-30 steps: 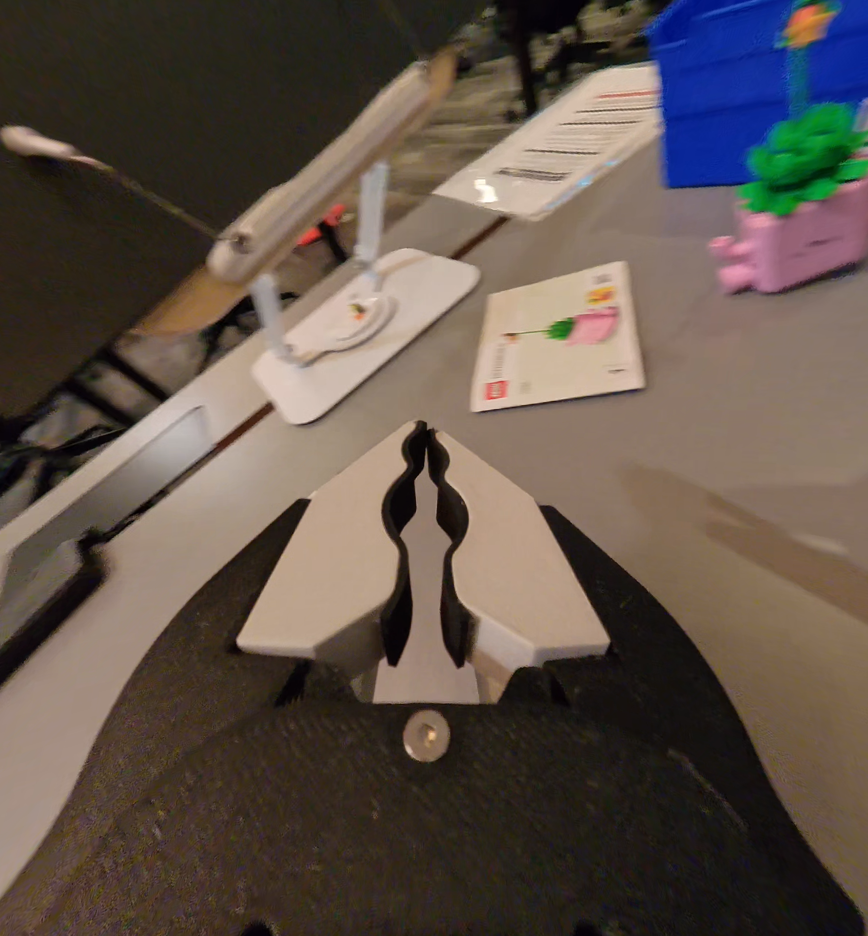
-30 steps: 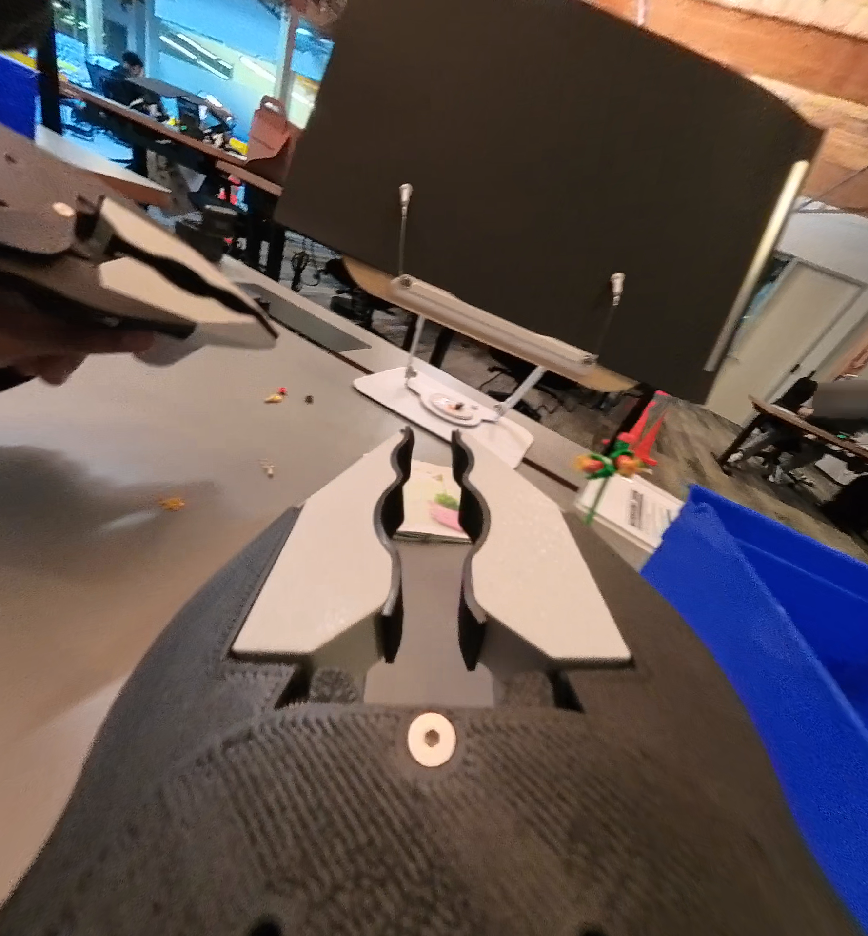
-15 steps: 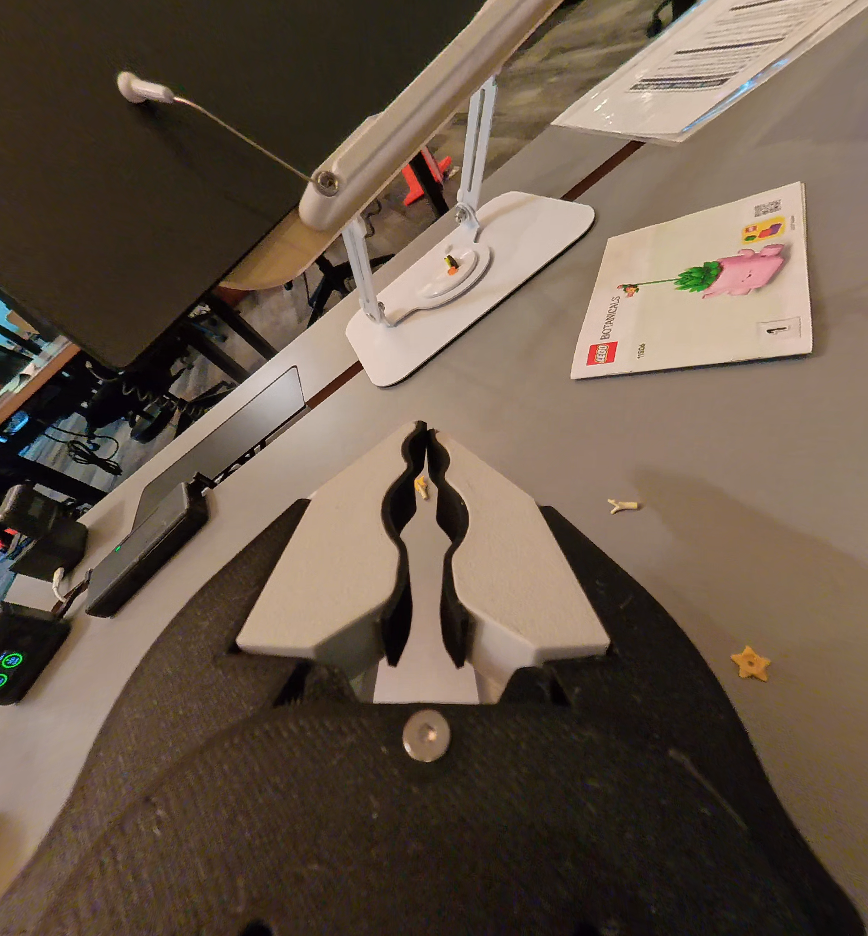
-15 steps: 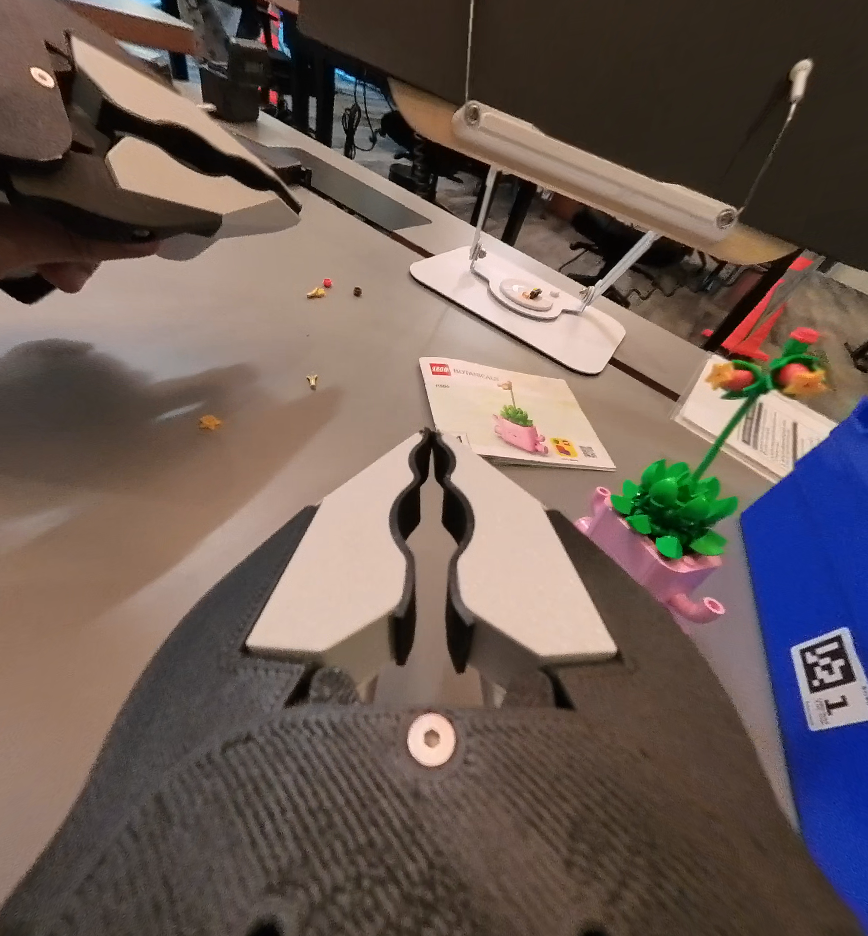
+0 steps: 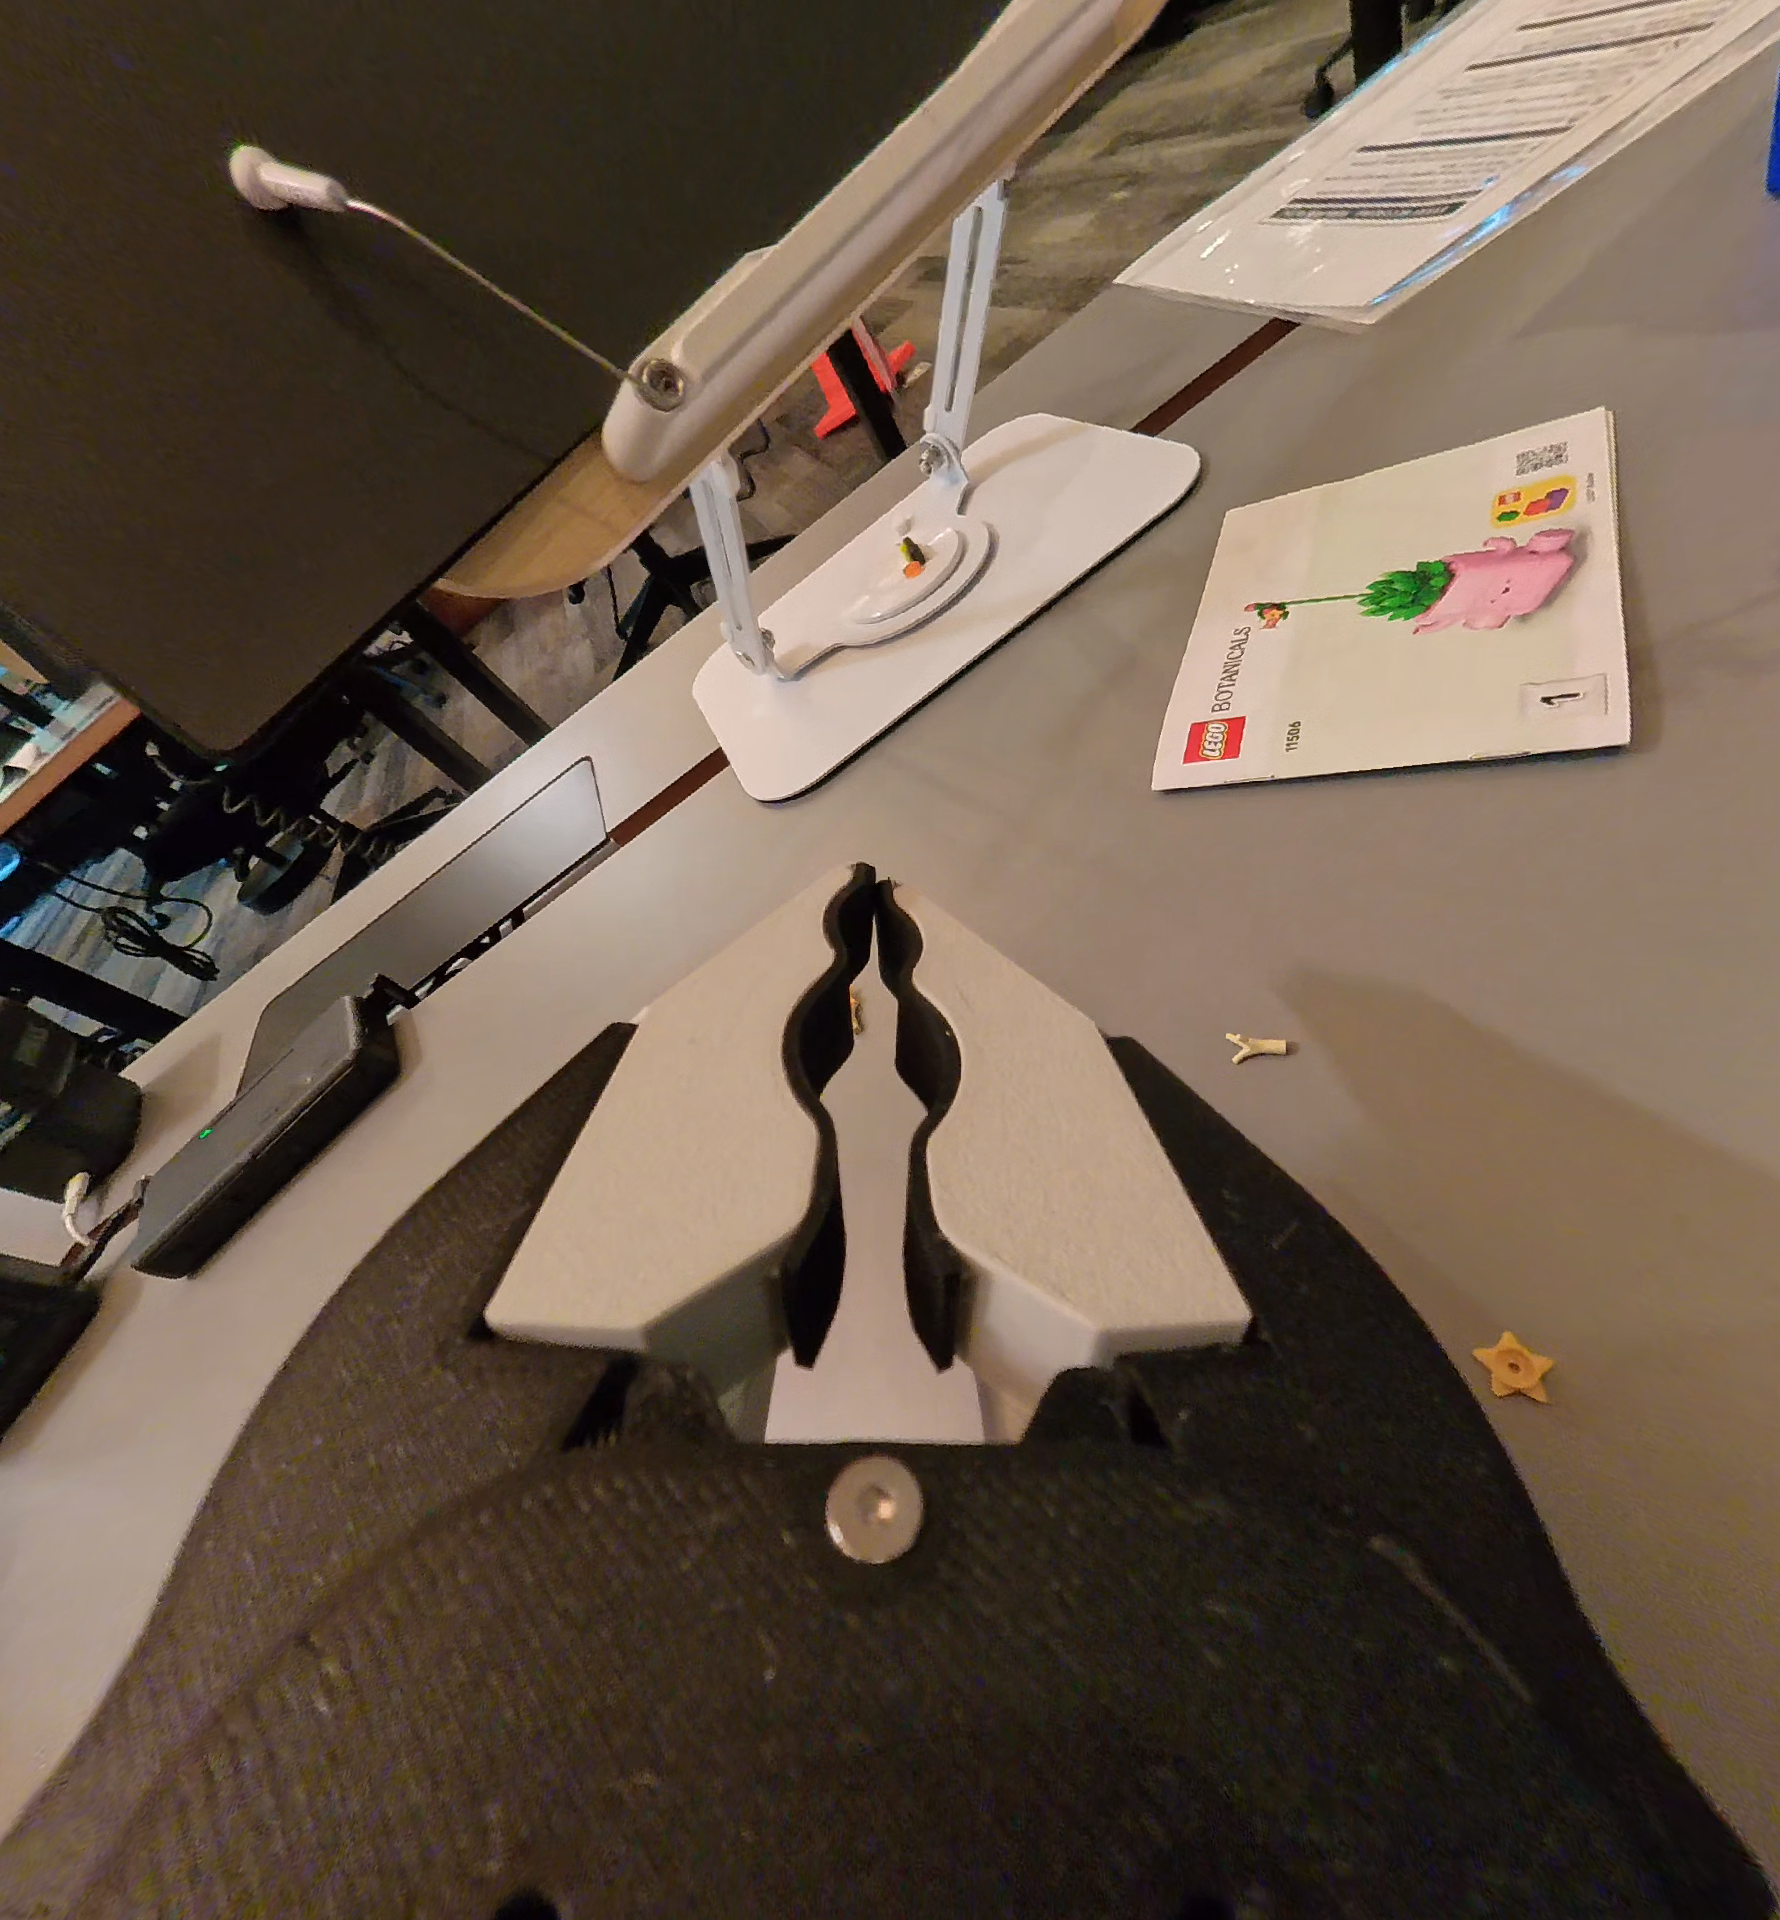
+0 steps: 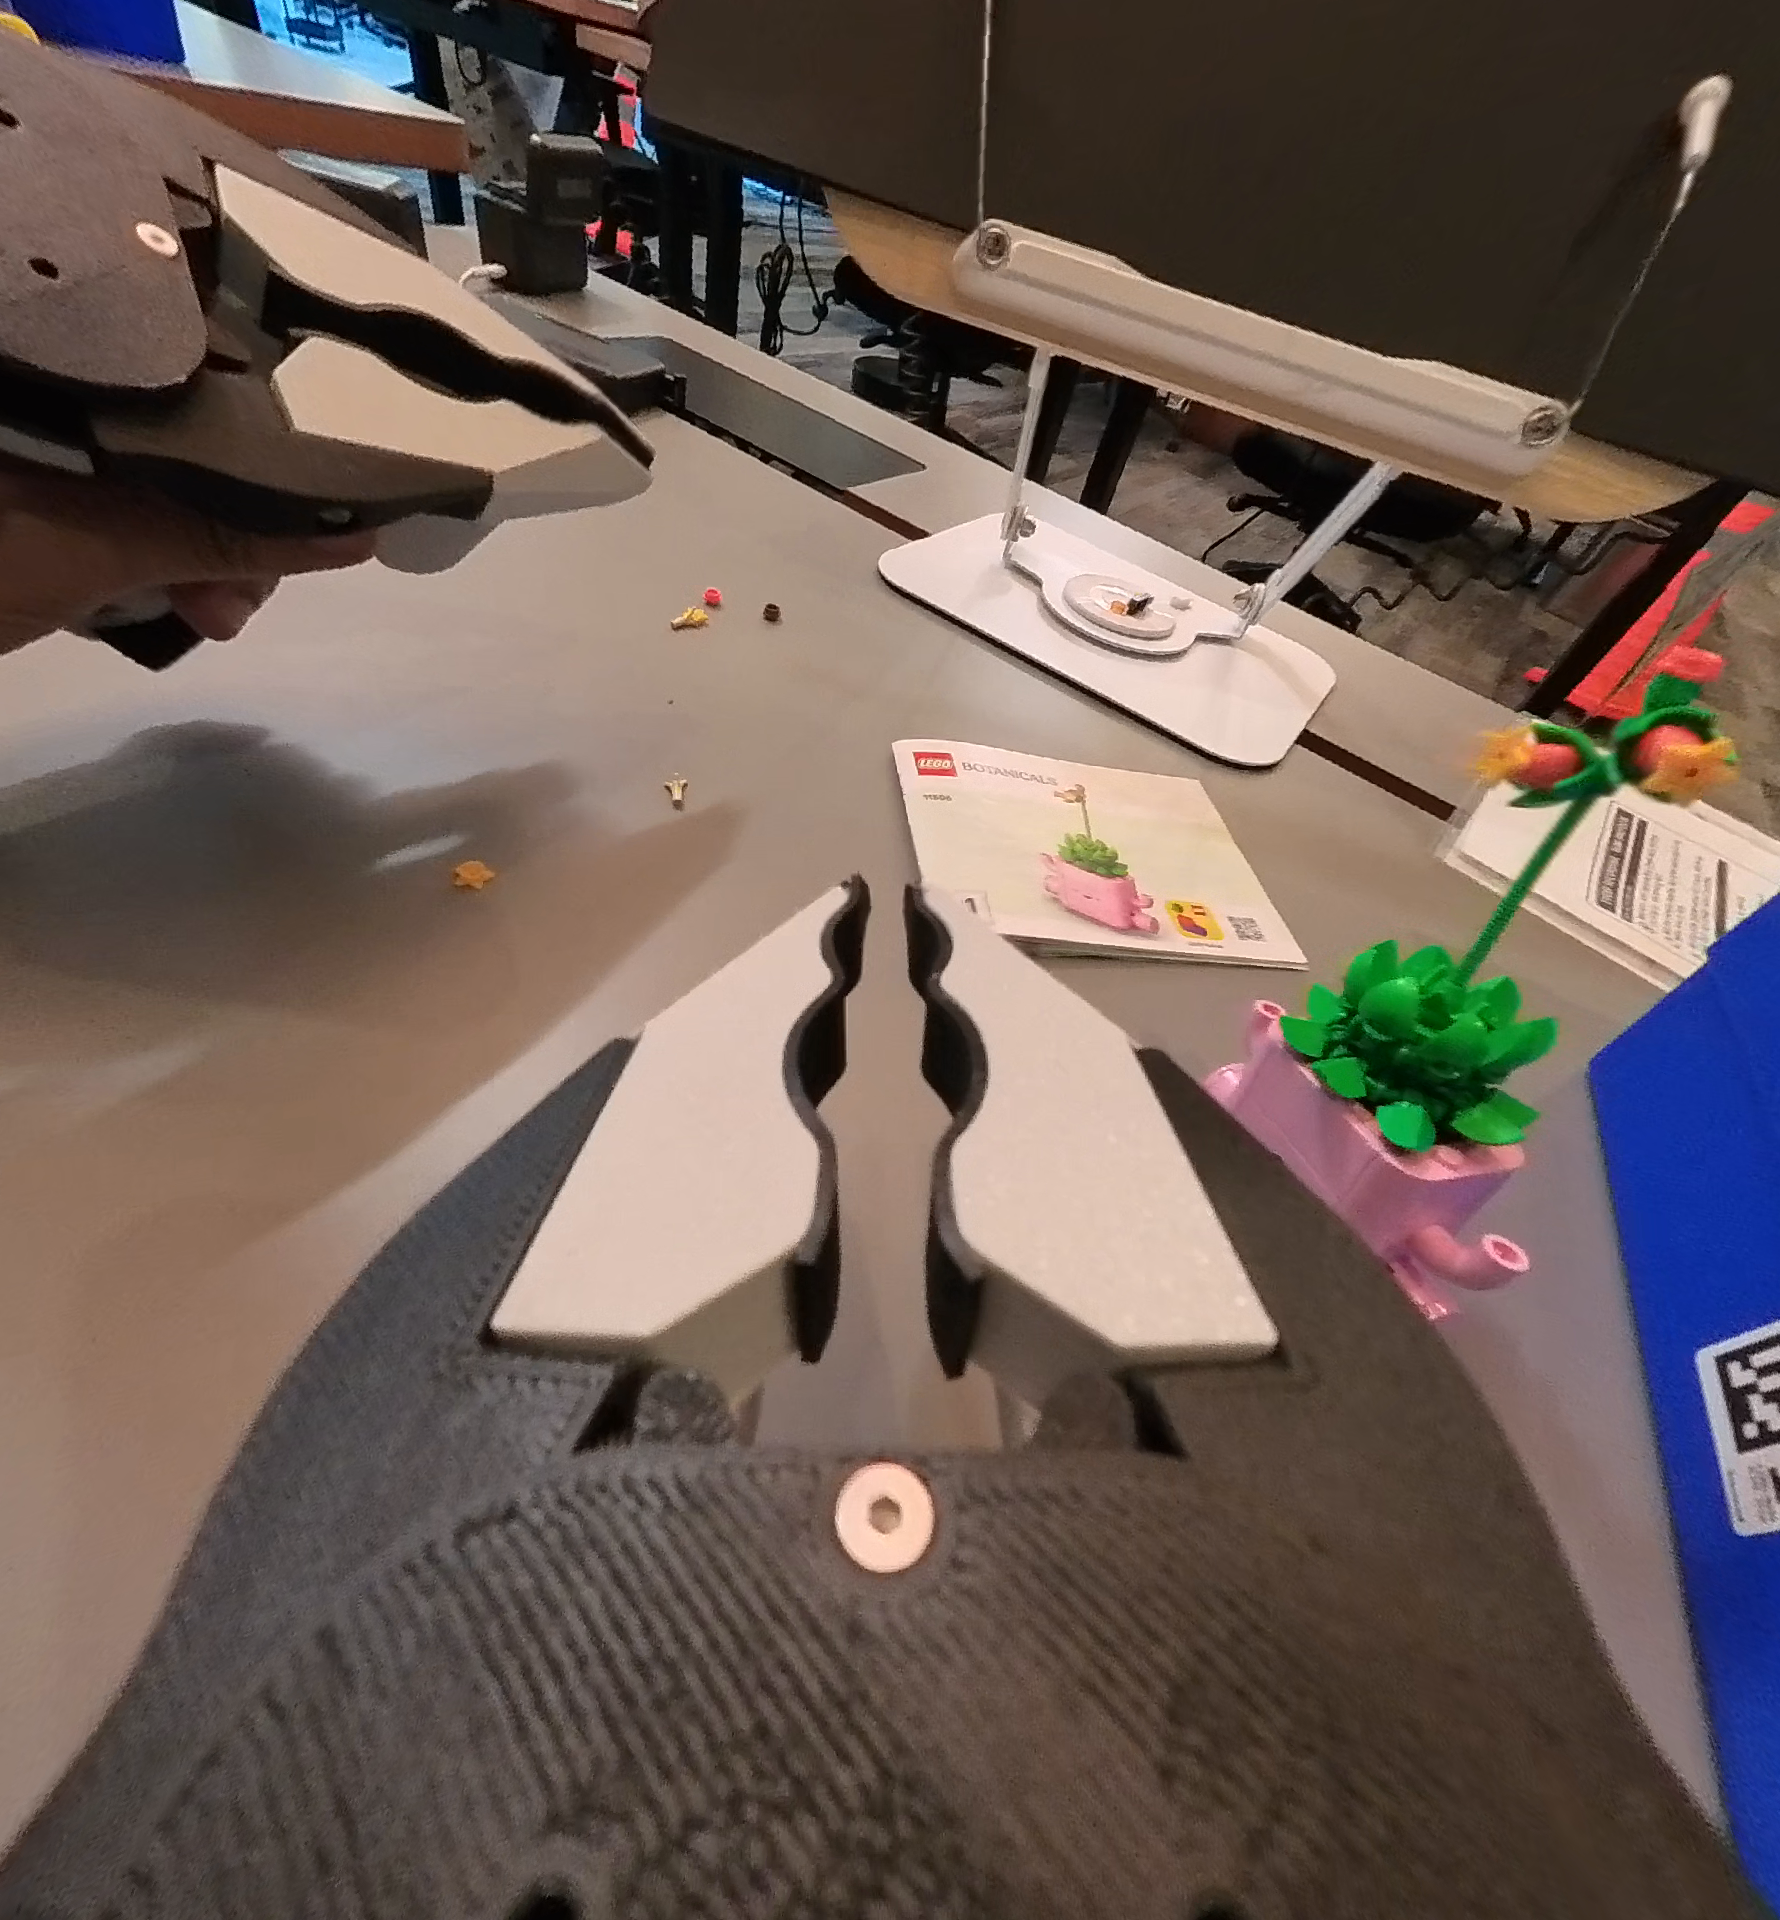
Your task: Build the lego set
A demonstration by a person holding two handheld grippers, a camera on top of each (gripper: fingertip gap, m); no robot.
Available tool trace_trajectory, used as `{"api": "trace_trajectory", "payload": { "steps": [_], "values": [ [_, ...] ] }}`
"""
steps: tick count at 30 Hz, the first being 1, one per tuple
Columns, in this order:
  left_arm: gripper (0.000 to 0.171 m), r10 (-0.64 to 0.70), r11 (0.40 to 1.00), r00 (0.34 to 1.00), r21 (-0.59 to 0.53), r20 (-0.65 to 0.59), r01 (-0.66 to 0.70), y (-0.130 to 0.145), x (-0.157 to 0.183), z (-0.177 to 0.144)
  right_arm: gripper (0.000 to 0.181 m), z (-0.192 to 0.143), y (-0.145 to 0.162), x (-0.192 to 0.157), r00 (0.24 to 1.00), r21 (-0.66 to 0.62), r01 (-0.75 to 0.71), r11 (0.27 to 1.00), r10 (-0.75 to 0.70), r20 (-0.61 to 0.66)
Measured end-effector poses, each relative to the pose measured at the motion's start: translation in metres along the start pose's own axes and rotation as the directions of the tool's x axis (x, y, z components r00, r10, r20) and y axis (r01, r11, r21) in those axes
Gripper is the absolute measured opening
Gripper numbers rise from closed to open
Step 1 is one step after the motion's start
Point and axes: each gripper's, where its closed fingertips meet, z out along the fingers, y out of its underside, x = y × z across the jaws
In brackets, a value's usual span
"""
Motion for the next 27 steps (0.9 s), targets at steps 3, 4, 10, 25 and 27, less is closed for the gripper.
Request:
{"api": "trace_trajectory", "payload": {
  "steps": [3,4,10,25,27],
  "values": [
    [0.000,-0.027,1.000,1.000,0.015,0.008,0.027,-0.001,-0.004,0.000,0.005,0.000,0.001,-0.001,1.000,-0.007,0.007,1.000,-0.007,0.004],
    [0.000,-0.032,0.999,0.999,0.018,0.012,0.032,-0.001,-0.005,0.000,0.005,0.000,0.001,-0.001,1.000,-0.005,0.005,1.000,-0.005,0.005],
    [0.000,-0.062,0.998,0.998,0.026,0.008,0.062,-0.001,-0.006,0.000,0.007,-0.001,0.000,0.000,1.000,0.003,-0.018,1.000,0.018,0.014],
    [0.017,-0.404,0.913,0.905,0.006,-0.132,0.409,0.008,-0.022,0.001,0.008,0.001,0.002,-0.005,1.000,-0.014,0.015,1.000,-0.014,0.022],
    [0.023,-0.466,0.882,0.866,-0.014,-0.180,0.471,0.010,-0.020,0.002,0.008,0.001,0.002,-0.005,1.000,-0.017,0.019,1.000,-0.019,0.024]
  ]
}}
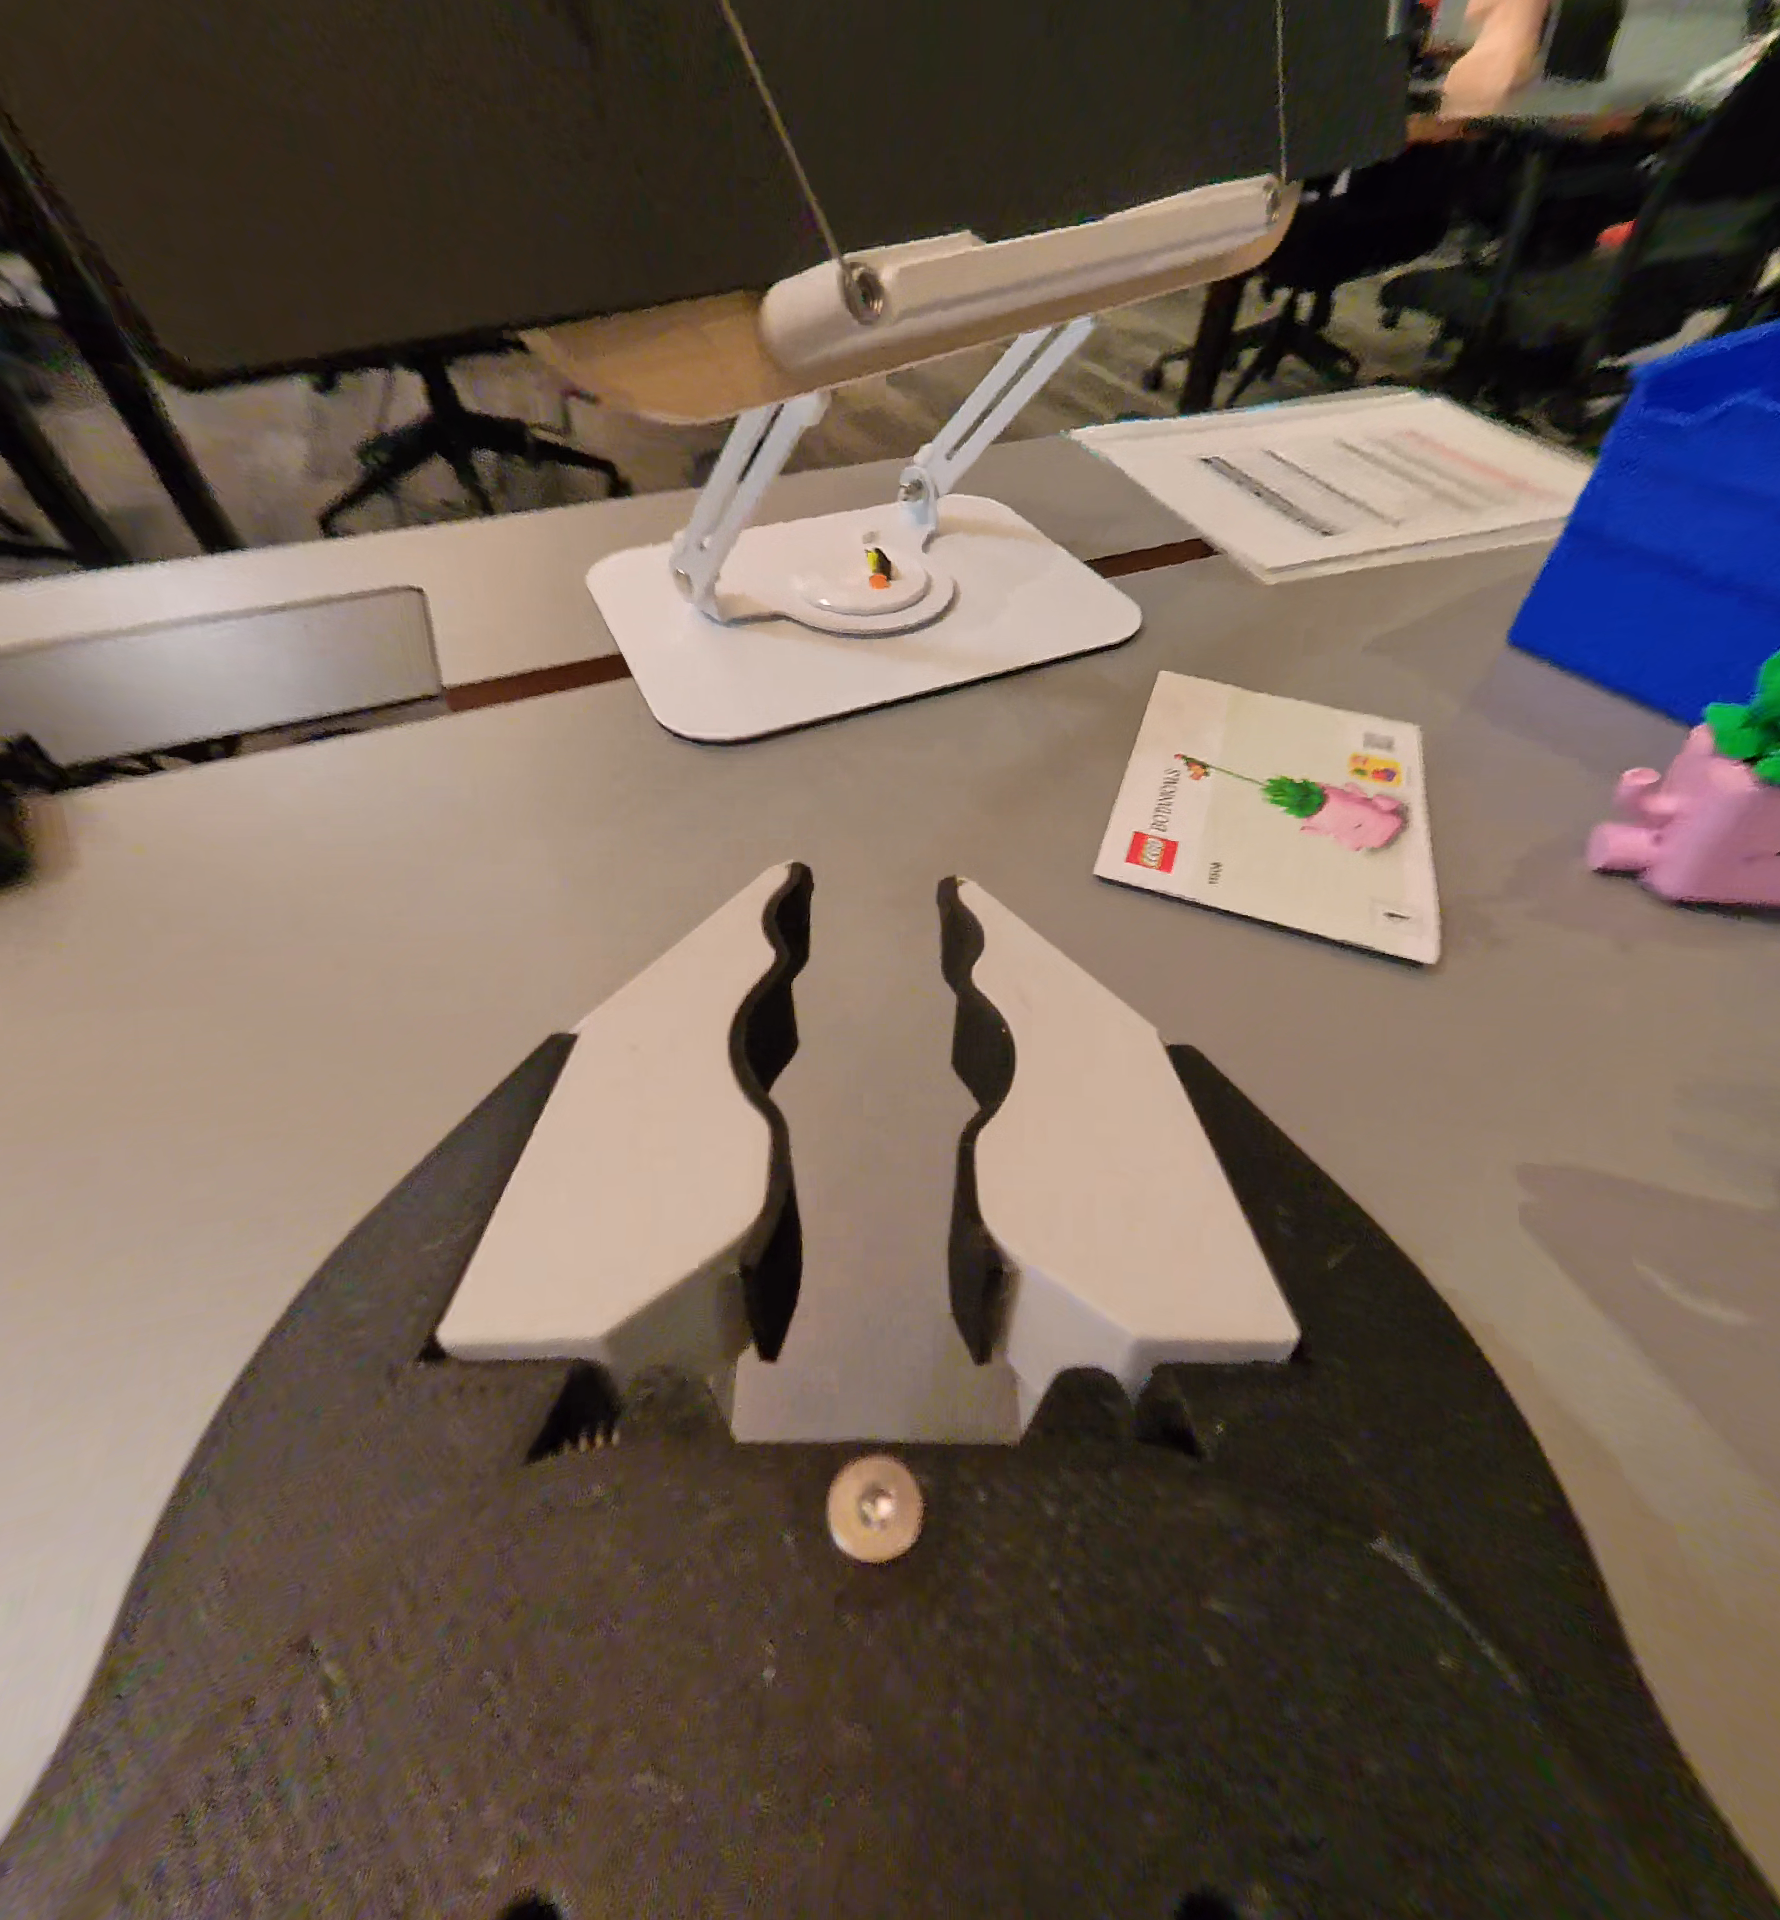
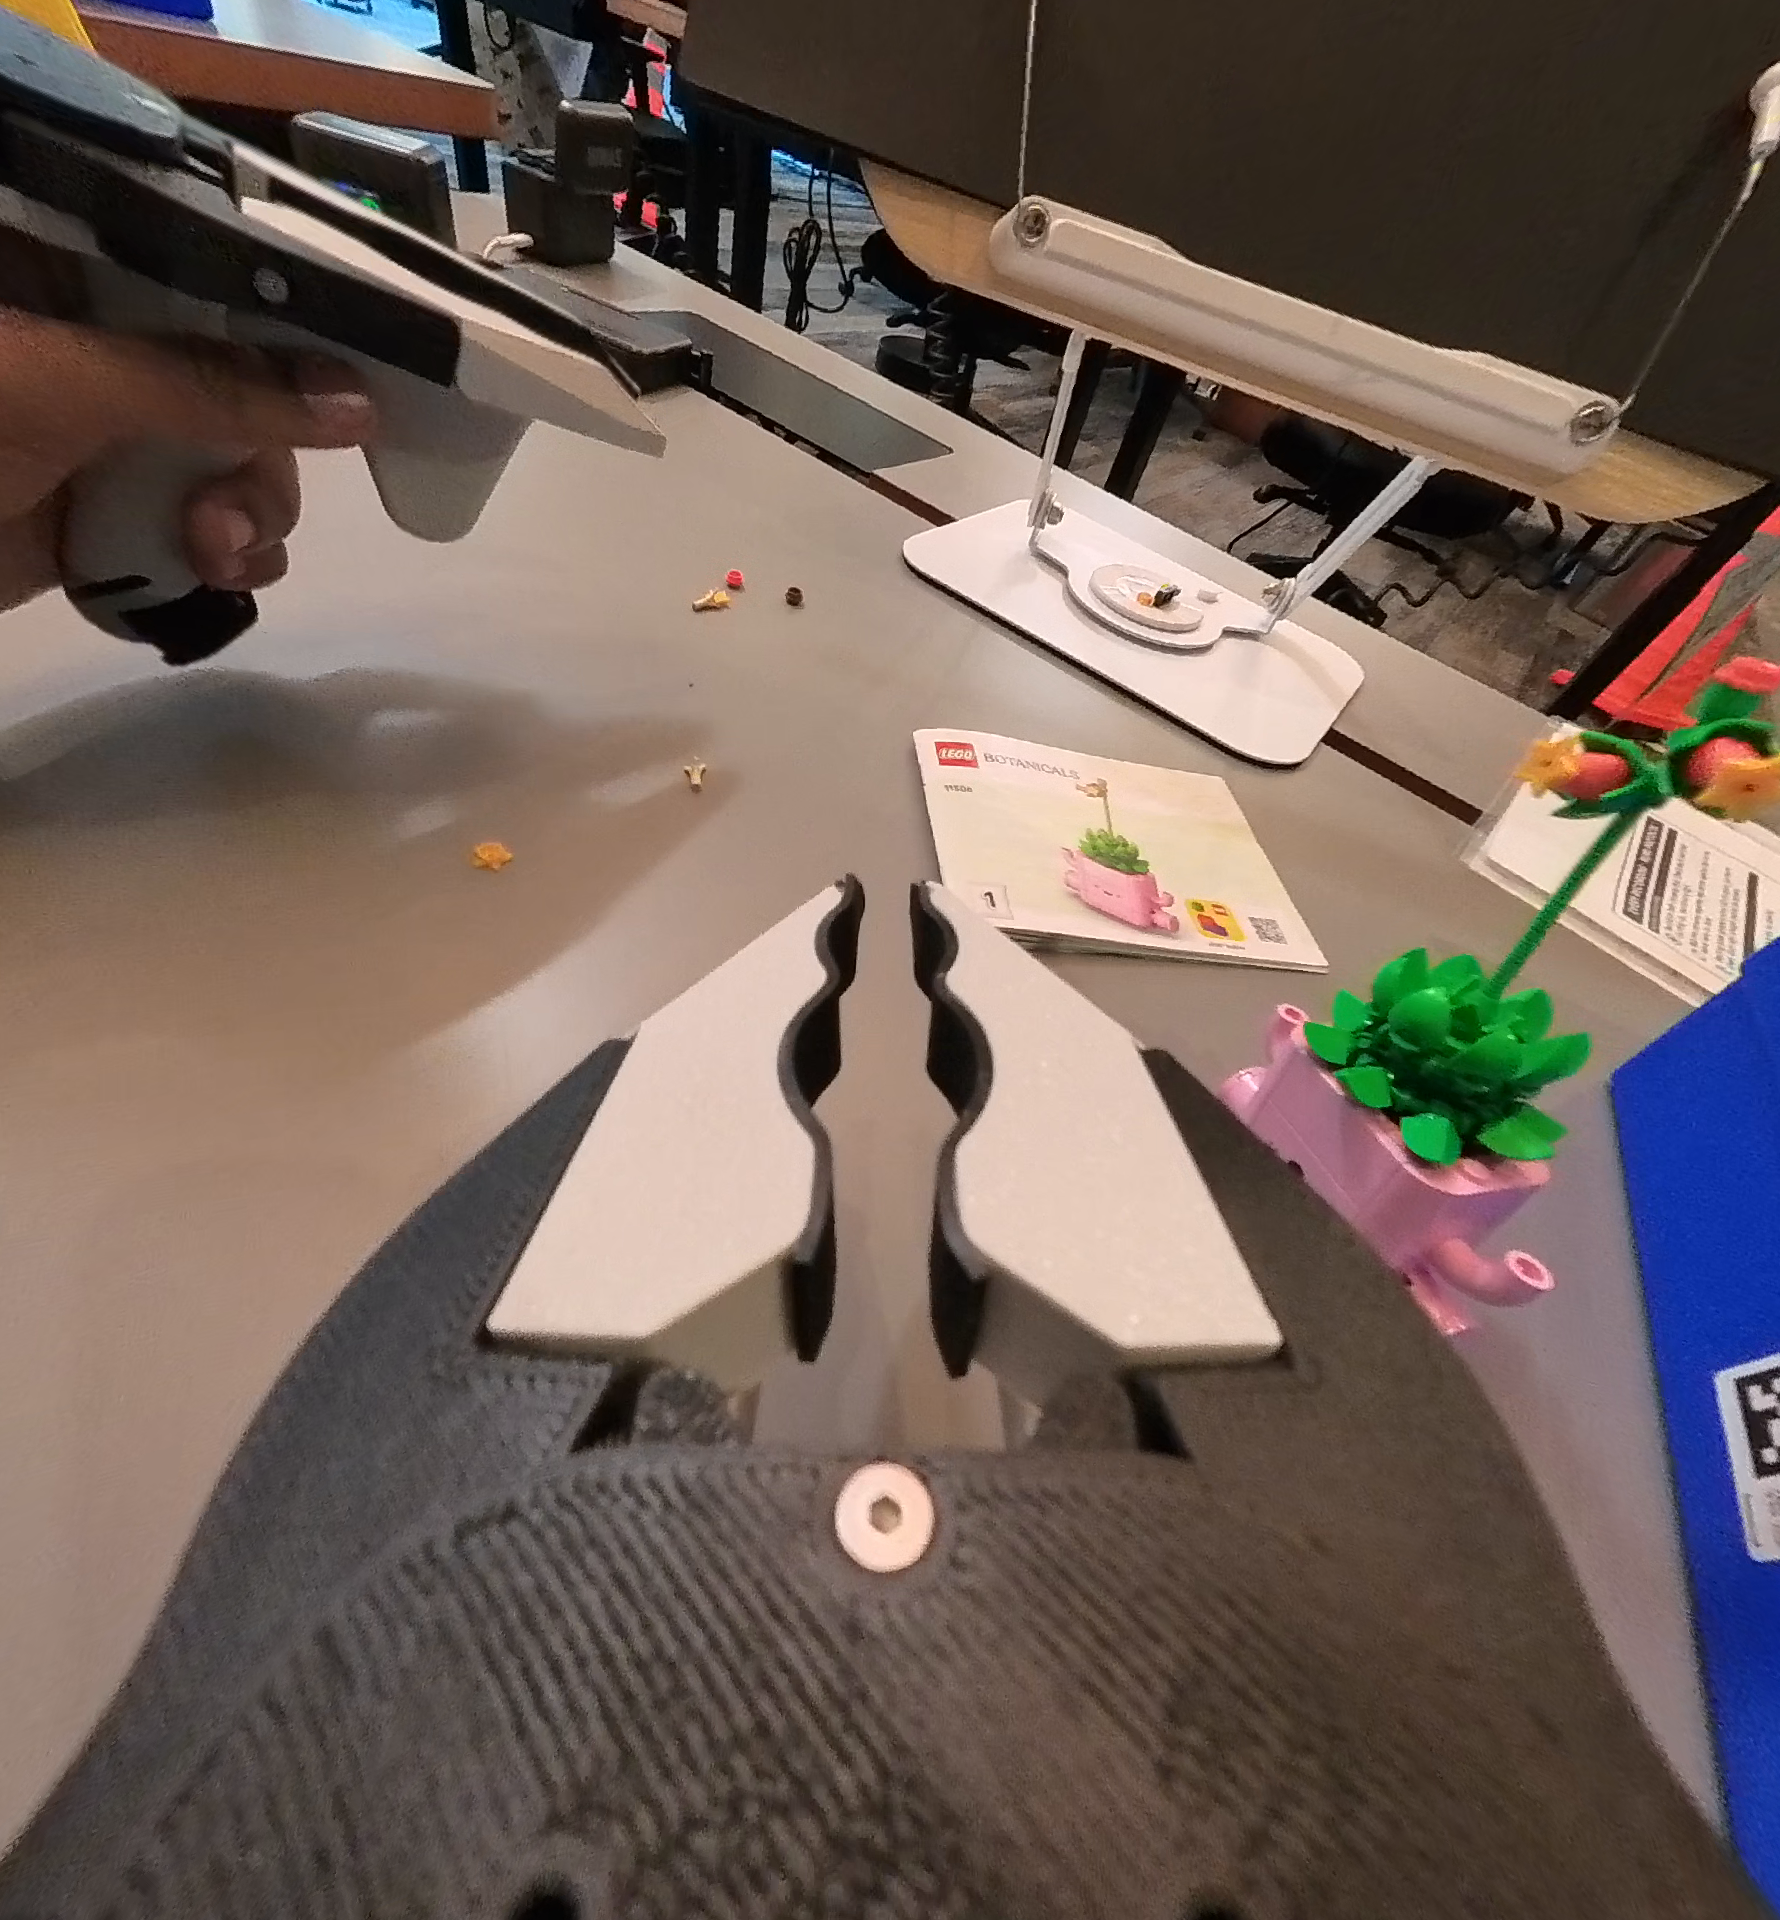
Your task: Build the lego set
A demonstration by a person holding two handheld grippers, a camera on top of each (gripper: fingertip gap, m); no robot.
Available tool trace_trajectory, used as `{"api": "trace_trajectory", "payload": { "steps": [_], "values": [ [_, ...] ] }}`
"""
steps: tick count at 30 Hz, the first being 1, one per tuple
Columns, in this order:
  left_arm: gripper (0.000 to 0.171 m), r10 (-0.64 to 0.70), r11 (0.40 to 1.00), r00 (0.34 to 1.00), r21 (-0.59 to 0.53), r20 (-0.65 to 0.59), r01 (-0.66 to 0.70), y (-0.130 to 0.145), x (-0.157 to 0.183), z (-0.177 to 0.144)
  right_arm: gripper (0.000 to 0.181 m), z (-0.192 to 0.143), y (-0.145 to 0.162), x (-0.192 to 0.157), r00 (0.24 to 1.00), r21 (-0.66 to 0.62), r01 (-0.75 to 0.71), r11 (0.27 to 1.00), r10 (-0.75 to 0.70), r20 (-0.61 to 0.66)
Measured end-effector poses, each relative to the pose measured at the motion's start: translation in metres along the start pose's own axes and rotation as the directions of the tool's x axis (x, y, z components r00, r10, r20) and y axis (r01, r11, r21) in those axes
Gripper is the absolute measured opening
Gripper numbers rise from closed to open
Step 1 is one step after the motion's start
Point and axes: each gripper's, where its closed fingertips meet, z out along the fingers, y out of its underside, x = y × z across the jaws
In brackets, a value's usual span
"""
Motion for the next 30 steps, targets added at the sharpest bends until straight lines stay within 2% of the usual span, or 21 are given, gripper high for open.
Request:
{"api": "trace_trajectory", "payload": {
  "steps": [7,13,30],
  "values": [
    [0.036,-0.105,0.994,0.994,0.033,-0.012,0.105,-0.004,-0.016,-0.004,0.008,0.001,0.001,-0.002,1.000,-0.007,0.018,1.000,-0.018,0.002],
    [0.042,-0.208,0.978,0.973,0.004,-0.103,0.209,0.001,-0.005,0.000,0.008,0.001,0.002,-0.004,0.999,-0.015,0.036,0.999,-0.036,0.003],
    [0.038,-0.188,0.982,0.966,-0.040,-0.177,0.184,0.008,0.012,0.004,0.008,0.002,0.003,-0.007,0.998,-0.026,0.064,0.998,-0.063,0.004]
  ]
}}
